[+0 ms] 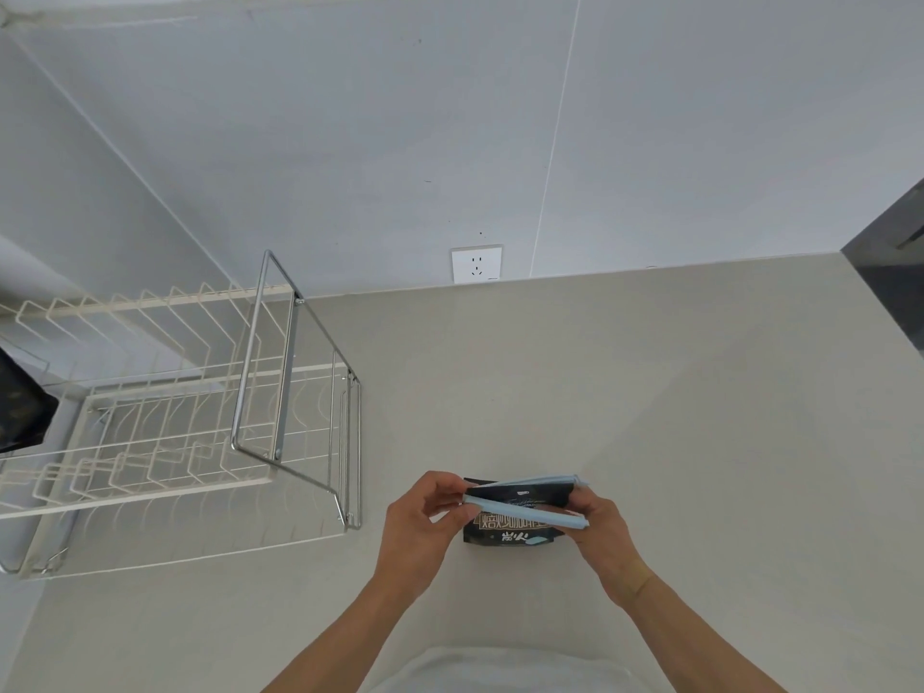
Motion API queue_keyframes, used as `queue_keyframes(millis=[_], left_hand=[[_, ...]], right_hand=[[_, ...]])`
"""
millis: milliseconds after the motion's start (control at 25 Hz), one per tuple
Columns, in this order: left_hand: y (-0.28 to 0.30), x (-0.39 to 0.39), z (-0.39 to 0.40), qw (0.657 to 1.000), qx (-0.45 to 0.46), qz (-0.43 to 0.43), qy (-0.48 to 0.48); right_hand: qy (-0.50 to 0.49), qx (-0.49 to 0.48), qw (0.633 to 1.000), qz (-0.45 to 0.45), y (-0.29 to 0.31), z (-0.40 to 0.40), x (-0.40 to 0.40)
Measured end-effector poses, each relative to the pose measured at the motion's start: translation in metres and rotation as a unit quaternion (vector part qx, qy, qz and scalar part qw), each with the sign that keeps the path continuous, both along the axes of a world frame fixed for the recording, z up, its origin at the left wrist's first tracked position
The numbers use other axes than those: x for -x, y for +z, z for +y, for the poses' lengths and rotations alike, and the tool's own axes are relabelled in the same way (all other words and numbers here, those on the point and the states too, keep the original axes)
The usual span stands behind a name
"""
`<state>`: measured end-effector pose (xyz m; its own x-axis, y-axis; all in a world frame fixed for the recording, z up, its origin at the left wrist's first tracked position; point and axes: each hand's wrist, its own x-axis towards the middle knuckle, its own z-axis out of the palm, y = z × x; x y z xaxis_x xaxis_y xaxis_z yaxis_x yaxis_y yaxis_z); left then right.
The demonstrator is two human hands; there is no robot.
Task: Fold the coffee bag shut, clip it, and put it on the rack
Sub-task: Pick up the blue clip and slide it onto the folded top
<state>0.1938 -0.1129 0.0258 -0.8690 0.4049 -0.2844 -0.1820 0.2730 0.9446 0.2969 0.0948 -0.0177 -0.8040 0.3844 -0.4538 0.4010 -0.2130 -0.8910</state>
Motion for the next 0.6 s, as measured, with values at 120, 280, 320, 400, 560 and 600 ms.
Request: queue_keyframes(millis=[120, 280, 320, 400, 560, 600], left_hand=[[0.000, -0.001, 0.003, 1.000, 0.011, 0.015, -0.010], [0.007, 0.005, 0.006, 0.992, 0.062, 0.056, -0.091], [0.010, 0.007, 0.010, 0.988, 0.078, 0.066, -0.119], [0.016, 0.010, 0.020, 0.972, 0.121, 0.099, -0.175], [0.026, 0.016, 0.040, 0.922, 0.208, 0.174, -0.278], [0.026, 0.017, 0.042, 0.913, 0.217, 0.181, -0.293]], right_hand=[[-0.001, -0.004, 1.000, -0.003, -0.001, 0.001, -0.001], [0.008, -0.022, 1.000, -0.003, 0.002, -0.001, -0.001], [0.008, -0.023, 1.000, -0.006, 0.003, -0.002, -0.001], [0.001, -0.019, 1.000, -0.015, 0.004, -0.003, -0.002], [-0.016, 0.003, 0.999, -0.028, 0.007, -0.004, -0.003], [-0.022, 0.014, 0.999, -0.028, 0.008, -0.004, -0.003]])
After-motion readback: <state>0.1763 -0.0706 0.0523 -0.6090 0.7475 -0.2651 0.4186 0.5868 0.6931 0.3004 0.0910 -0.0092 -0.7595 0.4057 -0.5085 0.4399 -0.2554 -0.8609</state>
